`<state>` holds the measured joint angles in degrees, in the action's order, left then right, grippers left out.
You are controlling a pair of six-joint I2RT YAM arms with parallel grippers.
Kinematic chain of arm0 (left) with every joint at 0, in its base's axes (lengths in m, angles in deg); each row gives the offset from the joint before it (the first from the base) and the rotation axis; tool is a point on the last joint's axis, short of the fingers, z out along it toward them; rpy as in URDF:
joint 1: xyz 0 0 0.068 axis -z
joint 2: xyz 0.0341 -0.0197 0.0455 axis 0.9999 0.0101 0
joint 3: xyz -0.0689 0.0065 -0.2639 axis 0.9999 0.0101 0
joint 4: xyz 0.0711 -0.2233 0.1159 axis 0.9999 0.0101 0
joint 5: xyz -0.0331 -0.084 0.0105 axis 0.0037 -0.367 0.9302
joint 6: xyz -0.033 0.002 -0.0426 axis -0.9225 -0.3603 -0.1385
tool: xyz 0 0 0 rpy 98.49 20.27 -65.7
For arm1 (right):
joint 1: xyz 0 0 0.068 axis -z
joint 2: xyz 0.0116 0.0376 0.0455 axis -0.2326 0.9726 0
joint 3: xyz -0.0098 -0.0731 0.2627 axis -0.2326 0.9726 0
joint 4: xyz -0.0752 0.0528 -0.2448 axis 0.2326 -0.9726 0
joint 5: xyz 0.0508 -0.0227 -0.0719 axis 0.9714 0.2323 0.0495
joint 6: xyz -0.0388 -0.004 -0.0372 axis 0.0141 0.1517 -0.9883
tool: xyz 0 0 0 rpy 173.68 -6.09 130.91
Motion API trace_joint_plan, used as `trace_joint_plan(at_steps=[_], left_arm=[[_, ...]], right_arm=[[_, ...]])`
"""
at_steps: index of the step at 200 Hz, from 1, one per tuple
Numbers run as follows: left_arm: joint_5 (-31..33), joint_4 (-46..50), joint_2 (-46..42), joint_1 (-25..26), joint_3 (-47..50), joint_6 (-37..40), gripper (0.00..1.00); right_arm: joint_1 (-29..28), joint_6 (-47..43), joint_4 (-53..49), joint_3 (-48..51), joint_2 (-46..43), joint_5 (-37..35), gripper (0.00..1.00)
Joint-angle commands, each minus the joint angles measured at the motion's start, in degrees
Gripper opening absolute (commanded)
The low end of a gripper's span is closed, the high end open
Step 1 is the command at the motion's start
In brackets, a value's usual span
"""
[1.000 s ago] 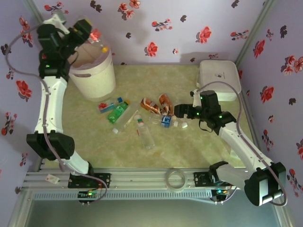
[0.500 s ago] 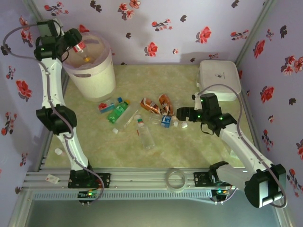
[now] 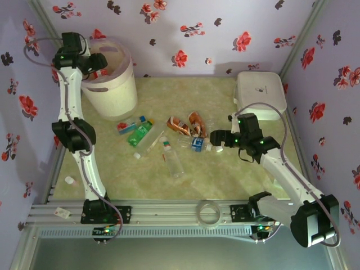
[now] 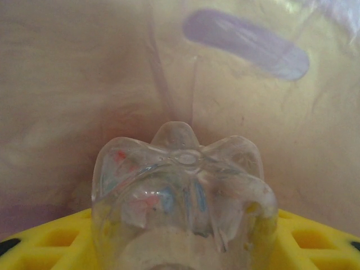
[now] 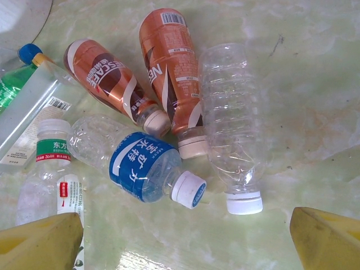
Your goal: Put the plastic bottles in the bin
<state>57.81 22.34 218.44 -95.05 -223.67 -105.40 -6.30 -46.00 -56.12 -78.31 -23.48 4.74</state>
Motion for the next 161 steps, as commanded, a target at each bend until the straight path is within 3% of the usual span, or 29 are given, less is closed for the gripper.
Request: trace_joint_plan(at_steps=[1,101,116,161], left_arm=[[1.06,1.87,2.90,1.26,0.05,2.69,0.00],[2.03,2.57,8.66,3.54,3.43,4.88,0.00],[1.96,1.96,8.70,3.69,4.40,4.74,0.07],[1.84,1.27,8.25,3.68,5.71,4.36,0.42]], right_arm=[[0.39,0.75,0.75,0.56,0.21,-0.69,0.96],[0.49,0.98,1.50,1.63,0.94,-1.30,0.96],[0.49,0.76,1.18,1.75,0.70,-1.92,0.96],[2.05,1.58,1.80,2.98,-1.46,-2.05,0.96]])
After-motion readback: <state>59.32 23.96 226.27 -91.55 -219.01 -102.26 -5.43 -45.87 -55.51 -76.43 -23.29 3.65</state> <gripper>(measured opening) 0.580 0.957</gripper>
